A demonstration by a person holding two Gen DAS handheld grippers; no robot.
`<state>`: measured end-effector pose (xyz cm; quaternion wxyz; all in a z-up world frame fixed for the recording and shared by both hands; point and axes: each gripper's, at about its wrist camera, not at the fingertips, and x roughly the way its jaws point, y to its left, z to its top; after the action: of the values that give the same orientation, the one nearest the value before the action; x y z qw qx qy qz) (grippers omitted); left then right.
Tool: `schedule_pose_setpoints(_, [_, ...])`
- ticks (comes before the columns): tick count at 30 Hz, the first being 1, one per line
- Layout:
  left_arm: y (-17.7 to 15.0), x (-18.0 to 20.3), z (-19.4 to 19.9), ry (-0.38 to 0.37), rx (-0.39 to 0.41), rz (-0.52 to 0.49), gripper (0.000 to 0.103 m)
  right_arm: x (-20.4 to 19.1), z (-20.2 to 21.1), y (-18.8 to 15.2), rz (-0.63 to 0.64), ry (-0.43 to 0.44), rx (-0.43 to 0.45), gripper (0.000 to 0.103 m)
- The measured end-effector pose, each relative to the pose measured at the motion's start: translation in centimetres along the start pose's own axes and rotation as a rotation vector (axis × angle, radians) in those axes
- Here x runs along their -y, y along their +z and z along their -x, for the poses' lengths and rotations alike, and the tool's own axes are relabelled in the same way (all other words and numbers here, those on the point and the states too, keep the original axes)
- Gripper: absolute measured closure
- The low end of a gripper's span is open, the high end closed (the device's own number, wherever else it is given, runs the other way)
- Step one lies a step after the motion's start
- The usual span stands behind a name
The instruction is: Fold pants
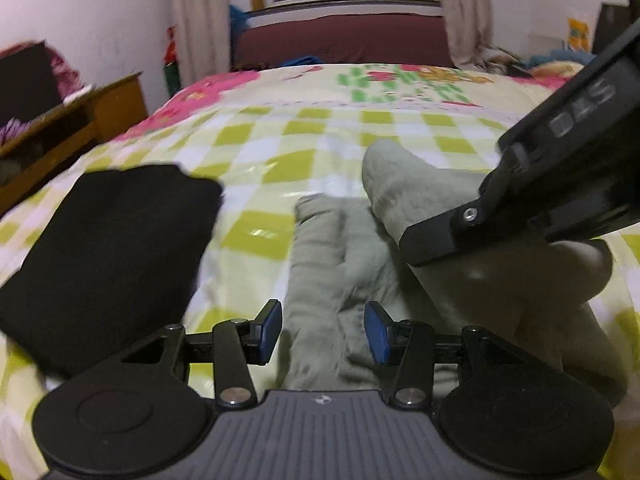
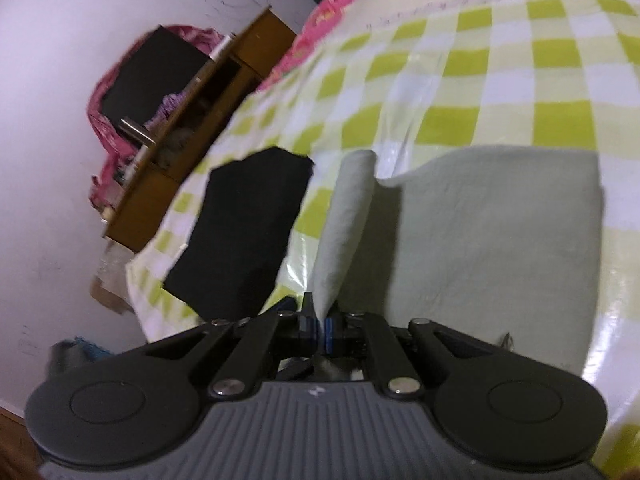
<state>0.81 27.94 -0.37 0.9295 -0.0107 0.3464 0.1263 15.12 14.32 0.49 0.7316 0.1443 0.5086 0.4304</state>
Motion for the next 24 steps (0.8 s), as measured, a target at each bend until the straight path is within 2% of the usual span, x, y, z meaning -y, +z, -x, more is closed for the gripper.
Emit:
schedule_pose_setpoints(4, [-1.3, -1.2, 0.9, -0.009, 0.011, 0.059, 0.043, -1.9, -1.5, -0.1, 0.081, -0.055, -0.019, 0.096])
schedule_pose_setpoints(5, [-1.5, -1.3, 1.0, -0.012, 0.013, 0.07, 0.043, -2.2, -1.7, 0.0, 0.078, -0.055, -0.019, 0.092])
schedule_pose_setpoints(11, [-2.4, -2.3, 1.8, -0.022, 0.024, 0.097, 0.04, -3.0, -3.4, 0.6, 0.034, -0.04, -0.011, 0.09])
schedule_pose_setpoints(14, [-2.5, -3.1, 2.1, -0.03, 0.018, 0.122, 0.039, -3.6, -4.3, 0.5, 0.081, -0.094, -0.013, 0.09])
schedule_pose_setpoints(16, [-2.8, -3.4, 2.6, -0.028, 0.019, 0.122, 0.039, -3.5, -4.5, 0.3, 0.097, -0.109, -0.042, 0.084])
schedule_pose_setpoints(18, [-3.1, -3.5, 3.3, -0.025, 0.026, 0.119, 0.039, -3.5, -4.4, 0.2, 0.119, -0.124, -0.058, 0.074])
schedule_pose_setpoints(20, [-3.3, -3.7, 4.0, -0.033, 0.032, 0.121, 0.039, -4.3, -4.5, 0.2, 0.205, -0.181, -0.068, 0.074])
schedule_pose_setpoints(22, [-3.3, -3.8, 5.0, -0.052, 0.048, 0.117, 0.039, -4.9, -5.2, 0.4, 0.262, -0.221, -0.091, 0.069])
schedule_pose_setpoints(24, [-3.0, -3.7, 6.1, -0.091, 0.064, 0.108, 0.038, -5.2, -5.7, 1.0, 0.268, -0.226, -0.118, 0.062])
